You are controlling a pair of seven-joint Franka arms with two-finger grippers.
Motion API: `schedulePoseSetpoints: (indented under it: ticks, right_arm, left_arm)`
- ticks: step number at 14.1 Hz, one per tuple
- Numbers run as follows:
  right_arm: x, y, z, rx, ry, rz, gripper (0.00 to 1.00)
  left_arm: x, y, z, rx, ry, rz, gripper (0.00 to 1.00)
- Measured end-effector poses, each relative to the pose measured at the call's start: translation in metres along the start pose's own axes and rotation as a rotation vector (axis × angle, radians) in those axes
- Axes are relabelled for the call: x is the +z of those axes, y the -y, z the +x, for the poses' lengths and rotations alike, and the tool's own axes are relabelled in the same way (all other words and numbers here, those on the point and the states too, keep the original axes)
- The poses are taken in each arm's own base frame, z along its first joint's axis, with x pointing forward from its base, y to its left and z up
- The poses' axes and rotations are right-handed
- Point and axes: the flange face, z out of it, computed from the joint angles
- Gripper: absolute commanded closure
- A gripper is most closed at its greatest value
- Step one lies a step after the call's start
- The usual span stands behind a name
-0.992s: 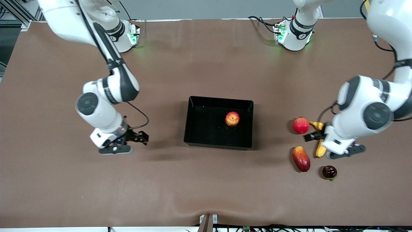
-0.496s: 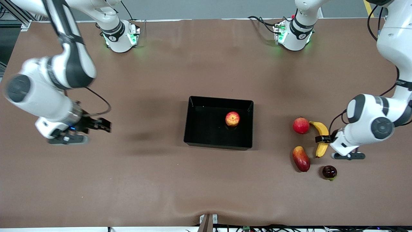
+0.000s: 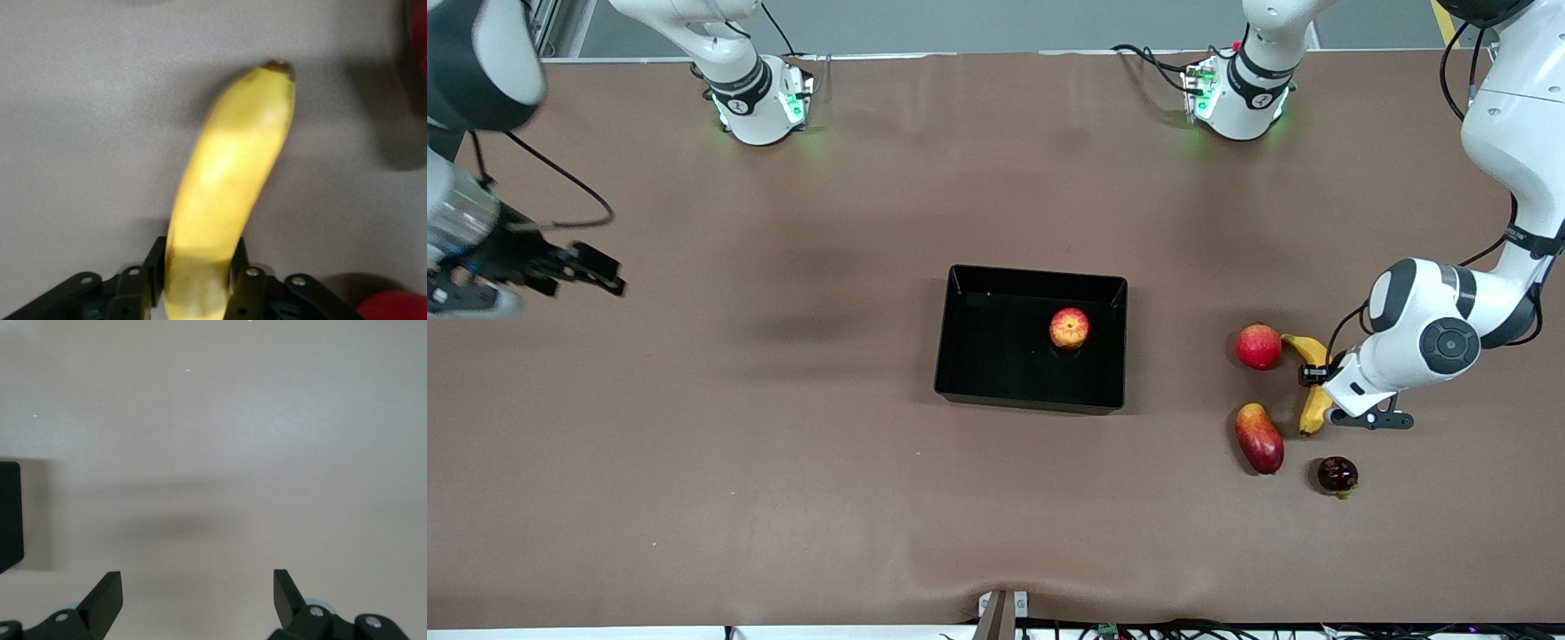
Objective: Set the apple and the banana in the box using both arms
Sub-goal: 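Grasp the yellow banana with the left gripper and lift it, then carry the banana over the box with the left gripper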
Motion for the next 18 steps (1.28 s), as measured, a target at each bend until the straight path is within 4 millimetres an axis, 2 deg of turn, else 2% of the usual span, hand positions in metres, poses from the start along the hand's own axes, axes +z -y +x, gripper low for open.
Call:
schedulePoseSetpoints:
  ticks: [2,3,5,7,9,11,12,15,18]
  right_arm:
    - [-0.031,-0.011,-0.008,0.019,0.031,0.001,0.0]
    - [-0.043,-0.014,-0.012,0.024,0.044,0.002,0.0]
    - [-0.053,-0.024,-0.017,0.042,0.067,0.003,0.0]
    - [-0.054,-0.035,-0.019,0.065,0.074,0.004,0.0]
    - [-0.058,-0.034,-0.02,0.096,0.069,0.003,0.0]
    - [-0.062,-0.023,-0.025,0.131,0.085,0.0,0.0]
    - [-0.063,-0.02,-0.027,0.135,0.086,0.0,0.0]
    - [-0.074,-0.021,-0.028,0.11,0.066,0.001,0.0]
    - [-0.084,-0.024,-0.029,0.086,0.049,0.002,0.0]
  left_arm:
    - [-0.018,0.001,0.001,0.026,-0.023,0.019,1.0]
    - [-0.036,0.0,0.001,0.052,-0.041,0.036,1.0]
    - [-0.082,-0.014,-0.002,0.09,-0.059,0.071,1.0]
    - [-0.137,-0.048,-0.01,0.085,-0.053,0.061,1.0]
    - [-0.181,-0.094,-0.021,0.027,-0.047,0.006,1.0]
    - [-0.204,-0.146,-0.028,-0.058,-0.055,-0.039,1.0]
    - [-0.209,-0.176,-0.03,-0.108,-0.058,-0.055,1.0]
    - [-0.213,-0.284,-0.04,-0.257,-0.043,-0.105,1.0]
    - [-0.201,-0.378,-0.051,-0.371,0.007,-0.152,1.0]
